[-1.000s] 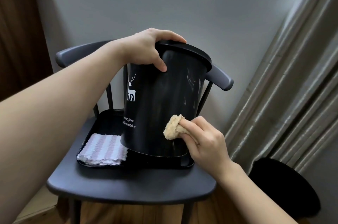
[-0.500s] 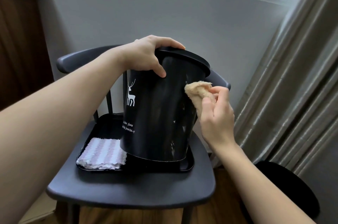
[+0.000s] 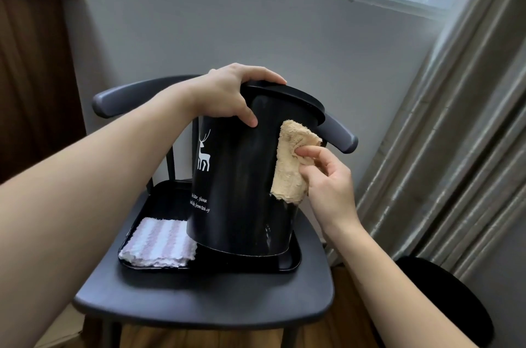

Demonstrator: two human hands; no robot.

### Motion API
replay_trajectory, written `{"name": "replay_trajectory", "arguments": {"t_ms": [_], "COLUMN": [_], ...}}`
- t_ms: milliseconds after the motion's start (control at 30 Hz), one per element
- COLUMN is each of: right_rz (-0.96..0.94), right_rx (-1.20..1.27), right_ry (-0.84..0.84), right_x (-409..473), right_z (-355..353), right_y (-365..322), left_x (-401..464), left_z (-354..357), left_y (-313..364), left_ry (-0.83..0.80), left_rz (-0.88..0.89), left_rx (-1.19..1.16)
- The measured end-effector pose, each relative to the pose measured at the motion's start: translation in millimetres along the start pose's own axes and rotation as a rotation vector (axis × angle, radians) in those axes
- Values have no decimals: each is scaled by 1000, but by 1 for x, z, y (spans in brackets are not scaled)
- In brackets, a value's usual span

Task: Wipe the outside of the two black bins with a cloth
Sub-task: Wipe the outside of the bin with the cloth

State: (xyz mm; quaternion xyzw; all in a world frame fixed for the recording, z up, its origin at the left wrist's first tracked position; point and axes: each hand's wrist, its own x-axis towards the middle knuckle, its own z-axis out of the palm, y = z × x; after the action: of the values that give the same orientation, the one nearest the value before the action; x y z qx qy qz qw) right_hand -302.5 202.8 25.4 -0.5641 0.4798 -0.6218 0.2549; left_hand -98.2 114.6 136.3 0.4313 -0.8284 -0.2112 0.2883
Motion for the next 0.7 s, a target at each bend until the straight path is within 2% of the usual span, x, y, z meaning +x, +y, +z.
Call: {"name": "replay_trajectory", "arguments": {"t_ms": [133, 267, 367, 533, 700], "right_rz": [4, -151, -201, -281, -139], "right_rx": [69, -142, -228, -531, -256], "right_ry": [-87, -90, -22, 75, 48], "right_x": [-4, -7, -8, -9, -17], "right_z": [-4, -9, -10, -4, 4], "right_y": [4, 10, 13, 14, 13], "left_x": [-1, -3, -3, -1, -1], "left_z": [0, 0, 1, 3, 3], "left_y": [-1, 0, 2, 2, 1], "left_ry": [-4, -9, -16, -15, -11], "left_rz": [9, 15, 25, 23, 25], "left_rx": [5, 7, 17, 25, 19]}}
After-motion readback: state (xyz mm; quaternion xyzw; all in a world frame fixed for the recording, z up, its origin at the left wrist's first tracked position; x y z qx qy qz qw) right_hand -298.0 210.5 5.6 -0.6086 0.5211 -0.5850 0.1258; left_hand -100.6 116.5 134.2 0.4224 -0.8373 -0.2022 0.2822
